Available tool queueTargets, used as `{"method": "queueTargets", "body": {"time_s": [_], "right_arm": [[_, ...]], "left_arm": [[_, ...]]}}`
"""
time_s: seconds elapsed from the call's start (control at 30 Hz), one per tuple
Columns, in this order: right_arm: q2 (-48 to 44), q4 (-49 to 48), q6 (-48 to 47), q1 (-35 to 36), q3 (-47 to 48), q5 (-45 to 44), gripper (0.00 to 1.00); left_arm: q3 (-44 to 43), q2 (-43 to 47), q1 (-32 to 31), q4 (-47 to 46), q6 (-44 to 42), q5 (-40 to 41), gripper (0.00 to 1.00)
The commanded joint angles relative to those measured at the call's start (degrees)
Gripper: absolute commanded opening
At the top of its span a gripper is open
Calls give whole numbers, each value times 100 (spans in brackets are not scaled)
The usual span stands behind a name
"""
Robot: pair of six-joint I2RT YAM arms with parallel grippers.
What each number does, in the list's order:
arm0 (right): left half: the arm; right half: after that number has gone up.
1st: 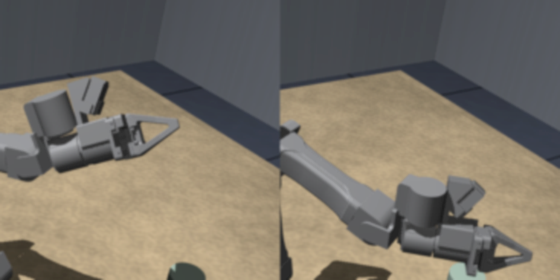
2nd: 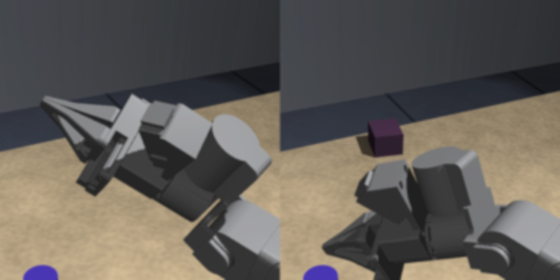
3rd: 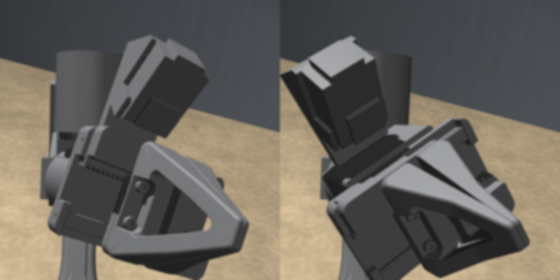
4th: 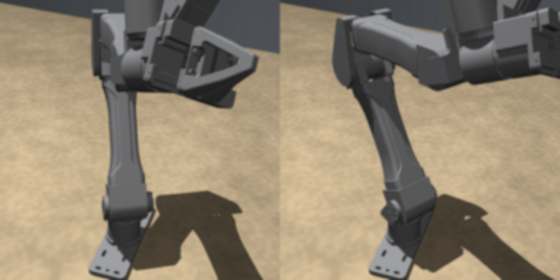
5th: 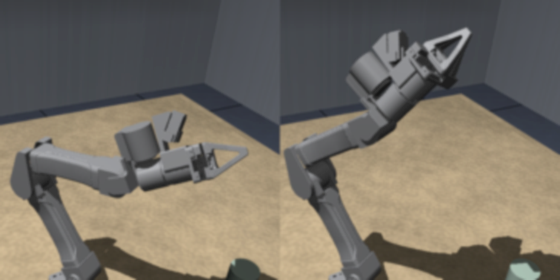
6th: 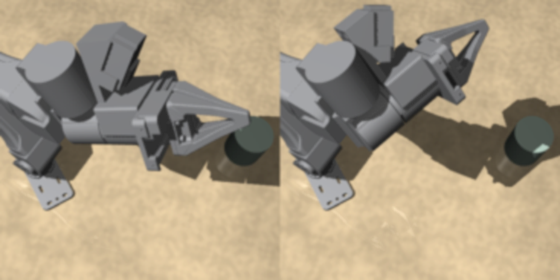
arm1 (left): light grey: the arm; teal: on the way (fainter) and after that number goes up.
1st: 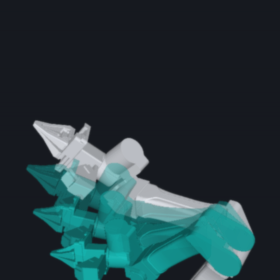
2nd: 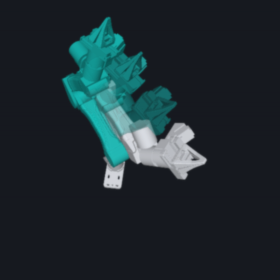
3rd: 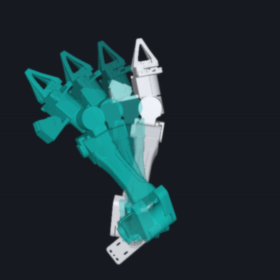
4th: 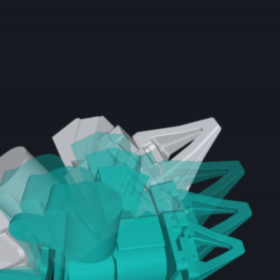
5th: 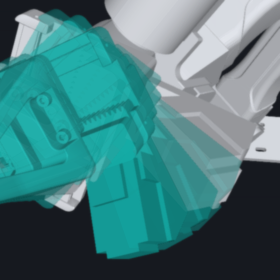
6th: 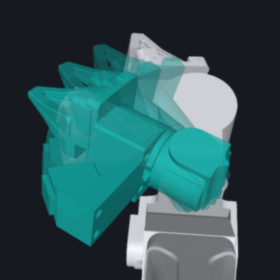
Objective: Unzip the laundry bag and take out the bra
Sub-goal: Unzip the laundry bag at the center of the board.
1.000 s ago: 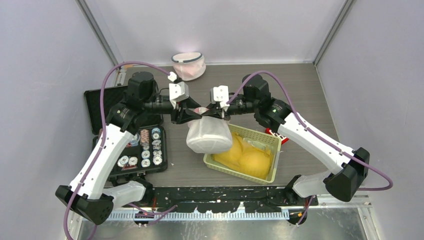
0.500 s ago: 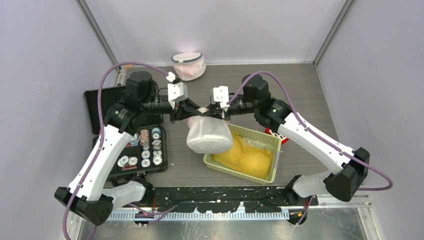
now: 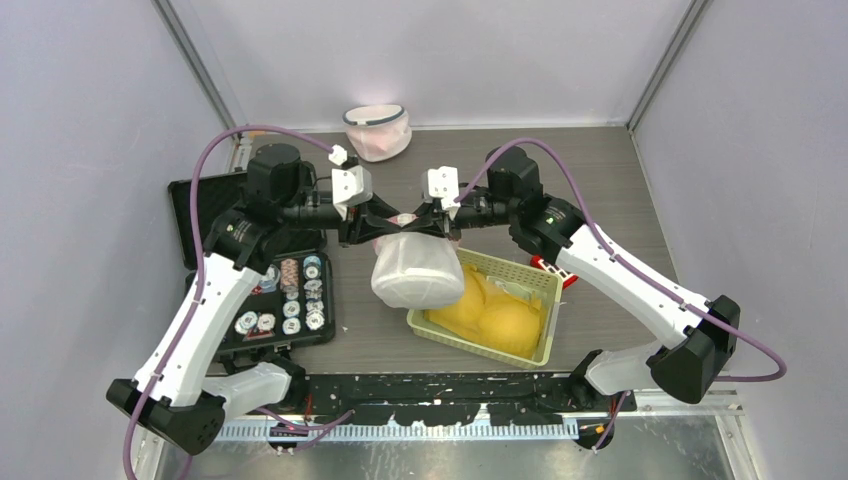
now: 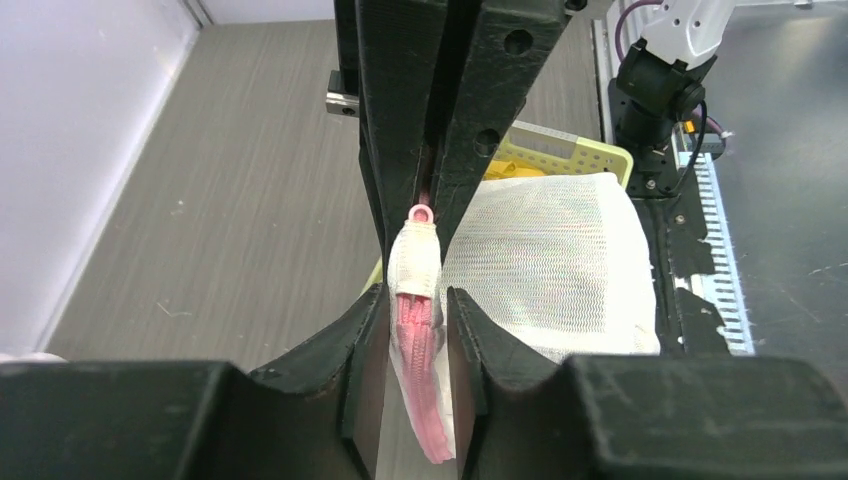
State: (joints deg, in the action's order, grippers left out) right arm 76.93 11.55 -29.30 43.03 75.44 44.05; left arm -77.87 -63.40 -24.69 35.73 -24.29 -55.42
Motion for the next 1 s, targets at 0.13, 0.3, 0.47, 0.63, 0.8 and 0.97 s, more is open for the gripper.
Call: {"method": "queueTargets", "body": {"time_s": [0.13,0.3,0.47,0.63,0.8,0.97], "right_arm": [[-22,-361,203,-35,294,145,1],[22,-360,213,-35,307,145,1],[66,-354,219,-32,345,122,1],[110,-338,224,-40,383,130,1],[162,-317,215,-35,410,145,1],[199,-307,223,-37,451,146,1]], "left_arm": [[-62,135,-36,-302,71,-1,29],[-31,167,-36,-316,52,-116,8],[18,229,-36,-286,-50,-160,0],[-17,208,-38,-174,-59,-39,21],[-55,167,-36,-259,-19,-15,29],[-103,143,-36,-285,11,-35,22]]}}
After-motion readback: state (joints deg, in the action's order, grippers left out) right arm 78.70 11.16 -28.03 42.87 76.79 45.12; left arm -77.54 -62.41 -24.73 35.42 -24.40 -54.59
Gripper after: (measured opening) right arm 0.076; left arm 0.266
